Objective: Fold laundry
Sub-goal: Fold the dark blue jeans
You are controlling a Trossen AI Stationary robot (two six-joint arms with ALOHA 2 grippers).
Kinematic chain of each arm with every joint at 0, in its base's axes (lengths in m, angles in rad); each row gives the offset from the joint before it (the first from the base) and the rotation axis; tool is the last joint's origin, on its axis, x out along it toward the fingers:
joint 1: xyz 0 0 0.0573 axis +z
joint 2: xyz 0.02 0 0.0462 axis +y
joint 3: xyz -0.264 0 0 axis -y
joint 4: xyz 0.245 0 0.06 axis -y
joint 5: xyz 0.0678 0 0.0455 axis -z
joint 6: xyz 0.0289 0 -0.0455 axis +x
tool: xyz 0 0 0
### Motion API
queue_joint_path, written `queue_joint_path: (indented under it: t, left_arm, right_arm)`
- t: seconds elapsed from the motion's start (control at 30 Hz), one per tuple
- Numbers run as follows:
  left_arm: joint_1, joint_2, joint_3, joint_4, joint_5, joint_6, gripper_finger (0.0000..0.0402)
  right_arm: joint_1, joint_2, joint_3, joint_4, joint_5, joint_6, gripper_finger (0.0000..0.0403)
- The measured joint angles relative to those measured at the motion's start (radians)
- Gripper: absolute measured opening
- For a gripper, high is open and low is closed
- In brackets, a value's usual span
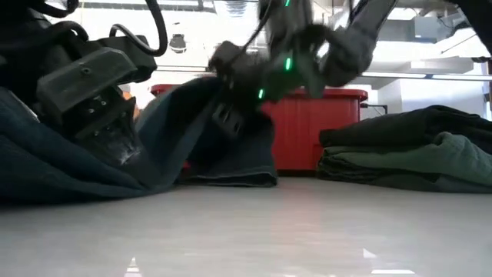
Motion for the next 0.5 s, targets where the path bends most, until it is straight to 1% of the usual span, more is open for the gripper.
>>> queue_joint_path:
  t: [0.1, 0.27, 0.4, 0.5]
  left_arm:
    - [-0.004, -0.001, 0.0, 0.004, 0.006, 0.016, 0.0128]
    - [-0.004, -0.001, -0.001, 0.004, 0.005, 0.064, 0.0128]
    - [-0.001, -0.001, -0.001, 0.019, -0.018, 0.126, 0.0128]
    - [0.002, -0.001, -0.001, 0.058, -0.024, 0.191, 0.0128]
  right_arm:
    - [0.027, -0.081, -0.001, -0.004, 0.076, -0.237, 0.0017]
    - [0.043, -0.216, -0.002, -0.003, 0.192, -0.514, 0.0017]
    - [0.044, -0.315, -0.007, -0.003, 0.284, -0.667, 0.0016]
    - [0.044, -0.396, -0.048, -0.003, 0.318, -0.709, 0.0015]
